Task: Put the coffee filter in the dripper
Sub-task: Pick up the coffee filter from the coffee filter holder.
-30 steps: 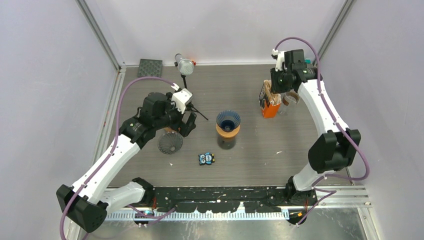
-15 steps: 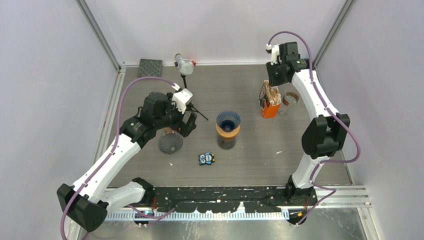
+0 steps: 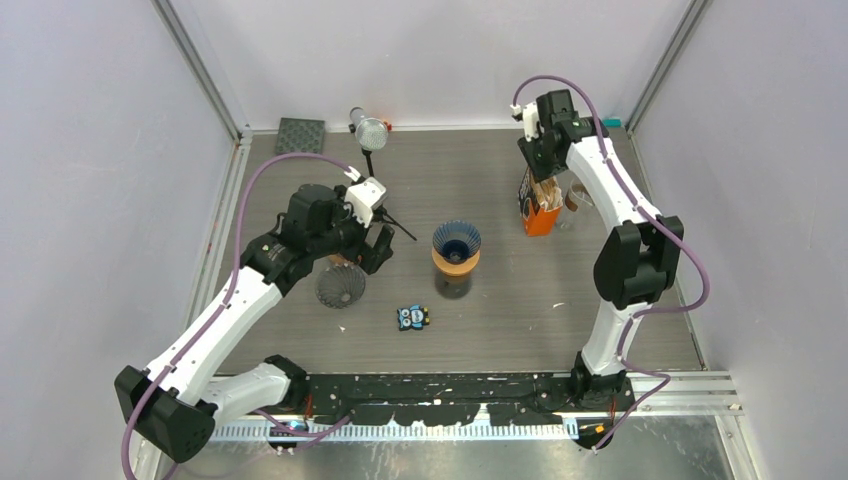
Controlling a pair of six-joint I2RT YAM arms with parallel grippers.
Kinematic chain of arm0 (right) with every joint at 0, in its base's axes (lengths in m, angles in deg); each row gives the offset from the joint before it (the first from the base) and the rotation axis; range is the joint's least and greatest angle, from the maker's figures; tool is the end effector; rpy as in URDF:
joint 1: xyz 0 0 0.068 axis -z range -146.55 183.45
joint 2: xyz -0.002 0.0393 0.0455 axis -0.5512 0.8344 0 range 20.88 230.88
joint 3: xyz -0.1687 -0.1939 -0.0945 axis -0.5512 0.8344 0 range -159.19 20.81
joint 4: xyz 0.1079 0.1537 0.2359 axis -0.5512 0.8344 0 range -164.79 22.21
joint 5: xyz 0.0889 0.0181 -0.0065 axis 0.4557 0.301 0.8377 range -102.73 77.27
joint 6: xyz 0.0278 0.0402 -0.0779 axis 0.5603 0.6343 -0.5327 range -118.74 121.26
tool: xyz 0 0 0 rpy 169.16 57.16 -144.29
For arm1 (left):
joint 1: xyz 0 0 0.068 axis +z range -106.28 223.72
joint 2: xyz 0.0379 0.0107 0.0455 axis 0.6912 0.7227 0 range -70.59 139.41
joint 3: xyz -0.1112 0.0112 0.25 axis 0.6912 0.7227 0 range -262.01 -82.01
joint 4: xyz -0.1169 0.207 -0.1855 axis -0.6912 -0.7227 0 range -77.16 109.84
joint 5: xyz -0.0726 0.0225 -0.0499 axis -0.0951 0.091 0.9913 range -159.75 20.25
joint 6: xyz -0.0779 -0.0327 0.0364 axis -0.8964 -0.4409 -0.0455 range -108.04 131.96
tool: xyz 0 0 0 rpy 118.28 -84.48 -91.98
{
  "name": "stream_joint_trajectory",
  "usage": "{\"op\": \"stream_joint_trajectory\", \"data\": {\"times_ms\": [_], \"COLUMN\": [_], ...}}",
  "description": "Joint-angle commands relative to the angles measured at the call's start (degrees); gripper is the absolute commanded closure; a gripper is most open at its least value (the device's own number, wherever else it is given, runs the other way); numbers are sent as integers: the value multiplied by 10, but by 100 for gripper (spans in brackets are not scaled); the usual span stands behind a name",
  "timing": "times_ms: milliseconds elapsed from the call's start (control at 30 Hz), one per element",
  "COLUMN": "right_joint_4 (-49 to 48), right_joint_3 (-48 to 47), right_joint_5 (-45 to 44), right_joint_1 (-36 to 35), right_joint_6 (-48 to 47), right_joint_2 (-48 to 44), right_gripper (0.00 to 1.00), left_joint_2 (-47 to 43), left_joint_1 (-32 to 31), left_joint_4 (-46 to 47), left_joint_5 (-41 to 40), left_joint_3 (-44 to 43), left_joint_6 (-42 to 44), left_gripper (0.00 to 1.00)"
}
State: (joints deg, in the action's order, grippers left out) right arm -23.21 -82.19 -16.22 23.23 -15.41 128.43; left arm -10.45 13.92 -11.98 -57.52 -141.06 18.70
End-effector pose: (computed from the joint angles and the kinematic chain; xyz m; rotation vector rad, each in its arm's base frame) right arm 0.4716 0.0799 0.2733 -0.5704 2.4877 -0.1212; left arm 0.2572 -0.1674 0.3138 0.7977 2.0141 -0.4623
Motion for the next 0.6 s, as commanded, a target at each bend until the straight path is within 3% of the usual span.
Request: {"op": "stream_joint_trajectory", "data": {"times_ms": [0, 400, 567], "right_joint_4": [2, 2, 2], "right_joint_3": [-26, -32, -33], "right_joint_5": [-37, -66, -64], "right_joint_1": [-7, -12, -12], "right_joint_6": [-19, -34, -34], "right_joint_2": [4, 15, 14], "right_gripper": [68, 77, 87], "left_joint_2": [-4, -4, -5], "left_joint_1": [3, 3, 3], "left_joint_4": [14, 15, 14], "left_joint_5": [10, 9, 9], "left_joint_3": [0, 0, -1], "left_joint_6": [10, 11, 12], "left_gripper": [0, 0, 0]}}
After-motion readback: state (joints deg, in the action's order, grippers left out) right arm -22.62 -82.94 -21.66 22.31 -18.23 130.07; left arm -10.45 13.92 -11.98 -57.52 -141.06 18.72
